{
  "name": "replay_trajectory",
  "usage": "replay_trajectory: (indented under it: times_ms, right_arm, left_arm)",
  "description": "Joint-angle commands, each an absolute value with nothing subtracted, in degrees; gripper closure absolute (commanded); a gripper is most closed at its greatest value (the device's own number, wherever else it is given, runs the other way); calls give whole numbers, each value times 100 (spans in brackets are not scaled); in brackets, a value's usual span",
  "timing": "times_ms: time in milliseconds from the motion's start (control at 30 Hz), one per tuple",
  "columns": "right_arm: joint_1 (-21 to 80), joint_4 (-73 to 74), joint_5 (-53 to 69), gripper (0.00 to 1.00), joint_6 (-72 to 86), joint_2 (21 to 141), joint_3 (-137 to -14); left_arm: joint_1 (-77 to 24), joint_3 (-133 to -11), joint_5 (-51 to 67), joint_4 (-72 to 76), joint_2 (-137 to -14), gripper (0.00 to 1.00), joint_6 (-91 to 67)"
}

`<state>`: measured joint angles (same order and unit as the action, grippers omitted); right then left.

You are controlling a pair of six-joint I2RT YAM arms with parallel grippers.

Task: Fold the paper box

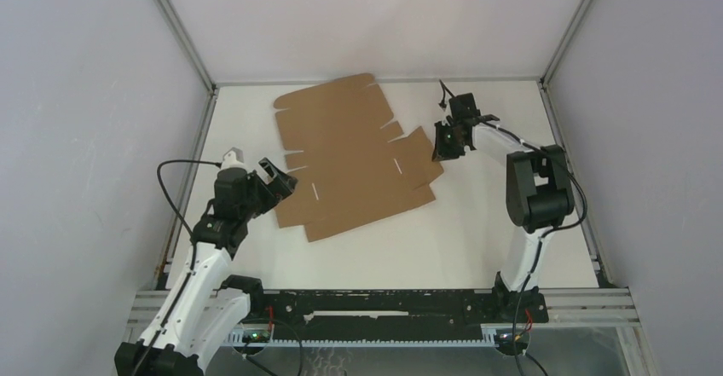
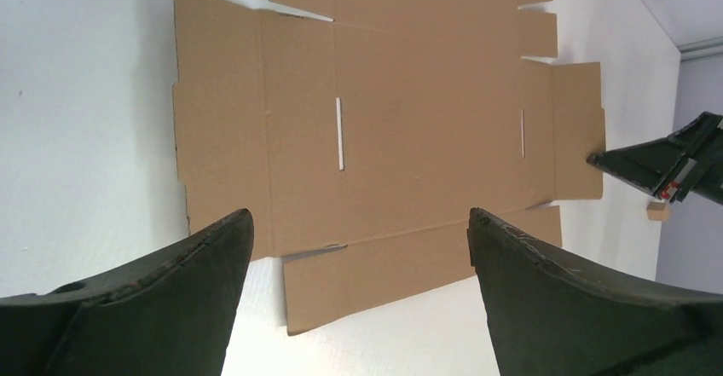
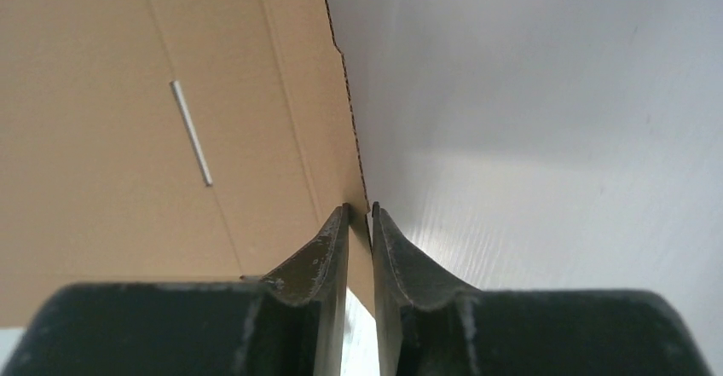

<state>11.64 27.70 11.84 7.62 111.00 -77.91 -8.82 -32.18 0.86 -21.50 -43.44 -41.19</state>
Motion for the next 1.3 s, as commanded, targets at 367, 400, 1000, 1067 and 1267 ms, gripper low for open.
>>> replay_trajectory:
  times_ms: [367,400,1000,1067,1267]
  right_arm:
    - [1169,2620,1700,79,1996,9015,-6139]
    - [1245,2547,1557,72,2000,8923,-5968]
    - [808,1421,1843,3,1211,9919,-6530]
    - [783,1477,1986,10,1180,10235,-6811]
    - [869,1558,2182,16,1162,10810,-7352]
  left_arm:
    - [-870,-2754,280,-2037,-3960,0,-4431]
    - [-871,-2725,285,-2012,-3950,0,-4444]
    - [-879,-2618,559,-2007,-3665,0,-4522]
    - [-879,-2670,605,-2042,-3668,0,-4503]
    - [-879,-2722,633,-2056,-3654,0,-4466]
